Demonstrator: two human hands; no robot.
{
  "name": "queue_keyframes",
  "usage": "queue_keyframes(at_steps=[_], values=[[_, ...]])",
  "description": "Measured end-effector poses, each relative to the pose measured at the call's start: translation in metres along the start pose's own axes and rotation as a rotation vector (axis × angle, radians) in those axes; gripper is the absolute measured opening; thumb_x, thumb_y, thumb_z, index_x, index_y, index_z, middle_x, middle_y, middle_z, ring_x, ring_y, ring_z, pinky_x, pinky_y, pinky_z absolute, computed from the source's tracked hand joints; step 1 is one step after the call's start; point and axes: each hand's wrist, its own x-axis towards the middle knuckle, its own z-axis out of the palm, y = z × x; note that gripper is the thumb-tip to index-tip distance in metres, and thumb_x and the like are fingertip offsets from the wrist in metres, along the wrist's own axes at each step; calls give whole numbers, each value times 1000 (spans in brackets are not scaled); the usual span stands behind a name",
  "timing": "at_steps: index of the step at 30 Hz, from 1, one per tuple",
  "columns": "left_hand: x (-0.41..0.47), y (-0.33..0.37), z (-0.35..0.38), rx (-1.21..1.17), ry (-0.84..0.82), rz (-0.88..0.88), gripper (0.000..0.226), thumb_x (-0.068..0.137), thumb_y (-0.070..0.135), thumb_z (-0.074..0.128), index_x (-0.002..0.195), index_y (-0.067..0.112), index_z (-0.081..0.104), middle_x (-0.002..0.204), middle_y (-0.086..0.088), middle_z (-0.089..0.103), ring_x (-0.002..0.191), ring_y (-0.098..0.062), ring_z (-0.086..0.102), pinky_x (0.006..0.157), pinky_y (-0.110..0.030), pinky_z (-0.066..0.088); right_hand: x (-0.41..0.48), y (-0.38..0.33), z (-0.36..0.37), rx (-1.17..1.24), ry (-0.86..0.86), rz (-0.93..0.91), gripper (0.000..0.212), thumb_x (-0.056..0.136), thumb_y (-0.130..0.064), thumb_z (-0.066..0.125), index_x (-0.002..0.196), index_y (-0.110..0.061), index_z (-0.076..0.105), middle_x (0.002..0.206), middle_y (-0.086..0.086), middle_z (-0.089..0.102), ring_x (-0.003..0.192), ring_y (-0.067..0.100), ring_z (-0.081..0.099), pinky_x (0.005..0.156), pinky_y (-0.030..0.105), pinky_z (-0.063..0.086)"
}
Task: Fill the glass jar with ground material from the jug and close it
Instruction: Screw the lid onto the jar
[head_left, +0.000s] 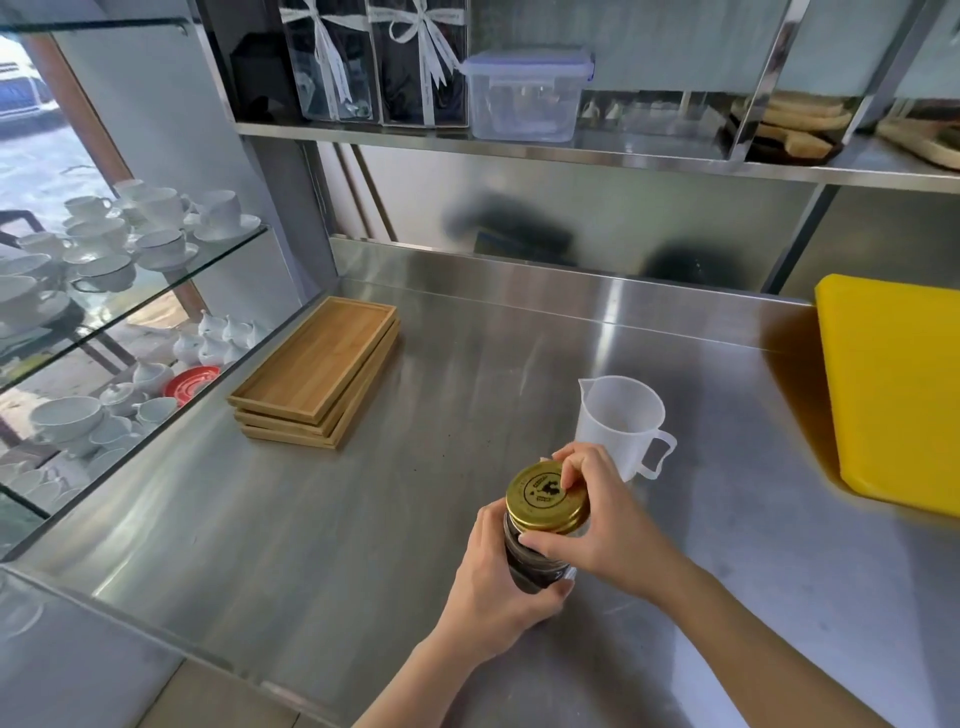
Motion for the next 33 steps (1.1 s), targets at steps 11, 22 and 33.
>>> queue_keyframes(at_steps=[11,22,33], values=[[0,1,0,-21,10,28,70,57,32,77,113,47,38,116,13,53,110,-8,53,90,-15,45,-6,2,-3,-166,-201,2,64,64,-36,78,114,-34,38,116,-16,45,112,9,34,96,27,39],[1,1,-1,-23,-1,23,70,58,34,79,113,45,38,117,11,52,110,-8,52,93,-21,46,3,-3,-10,-193,-324,9,59,66,-28,77,113,-36,42,112,-22,45,110,-4,31,94,25,39],[3,-4,-2,-15,-59,-27,74,59,34,82,117,44,37,119,11,55,112,-8,53,97,-30,47,15,-9,-20,-180,-446,24,68,59,-23,78,113,-41,41,111,-13,55,108,9,53,89,29,51]])
